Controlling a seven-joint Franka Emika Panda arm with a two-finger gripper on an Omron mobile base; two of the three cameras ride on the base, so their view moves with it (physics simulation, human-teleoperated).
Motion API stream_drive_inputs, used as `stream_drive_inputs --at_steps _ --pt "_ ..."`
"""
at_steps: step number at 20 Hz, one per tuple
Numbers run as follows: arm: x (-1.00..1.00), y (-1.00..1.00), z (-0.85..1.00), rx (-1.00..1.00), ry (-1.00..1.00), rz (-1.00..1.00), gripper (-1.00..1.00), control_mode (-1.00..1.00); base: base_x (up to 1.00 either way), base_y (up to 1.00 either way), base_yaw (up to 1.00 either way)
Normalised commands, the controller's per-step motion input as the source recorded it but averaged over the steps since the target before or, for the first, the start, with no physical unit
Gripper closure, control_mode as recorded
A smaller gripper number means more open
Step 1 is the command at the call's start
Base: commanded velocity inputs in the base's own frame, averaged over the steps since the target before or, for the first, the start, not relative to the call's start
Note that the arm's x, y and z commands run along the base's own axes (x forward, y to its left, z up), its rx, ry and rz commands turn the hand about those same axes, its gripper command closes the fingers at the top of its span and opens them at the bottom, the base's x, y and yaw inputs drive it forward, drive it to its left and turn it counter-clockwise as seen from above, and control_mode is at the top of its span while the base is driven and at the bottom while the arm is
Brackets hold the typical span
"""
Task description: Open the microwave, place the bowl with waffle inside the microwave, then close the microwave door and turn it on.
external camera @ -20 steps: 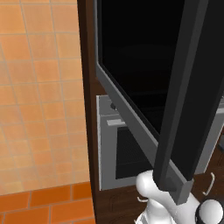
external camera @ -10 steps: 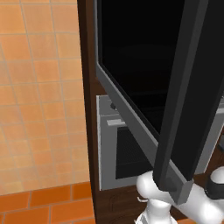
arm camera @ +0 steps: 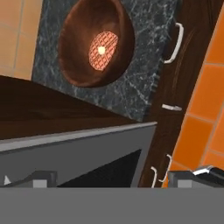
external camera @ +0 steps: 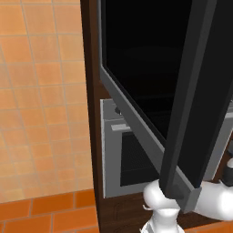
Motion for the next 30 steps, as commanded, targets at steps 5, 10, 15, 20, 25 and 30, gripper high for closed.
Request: stream_drive_inputs --at_steps 5,10,15,20,25,30 --pt "0.64 -0.43 -0.34 0.01 0.0 -0.09 -1.0 -1.0 0.0 0.0 0.0" --pt "0.21 -0.82 -0.4 0.06 0.0 -0.29 -1.0 -1.0 0.0 0.0 0.0" --pt "0.17 -0.55 -0.27 0.01 0.02 -0.29 -1.0 -1.0 0.0 0.0 0.0" --pt "0.52 -0.23 -0.42 0.0 0.0 -0.21 -1.0 -1.0 0.0 0.0 0.0" --pt "0.2 -0.07 -0.44 0.08 0.0 -0.05 -1.0 -1.0 0.0 0.0 0.0" --pt "0.28 -0.04 -0.34 0.08 0.0 0.0 -1.0 -1.0 0.0 0.0 0.0"
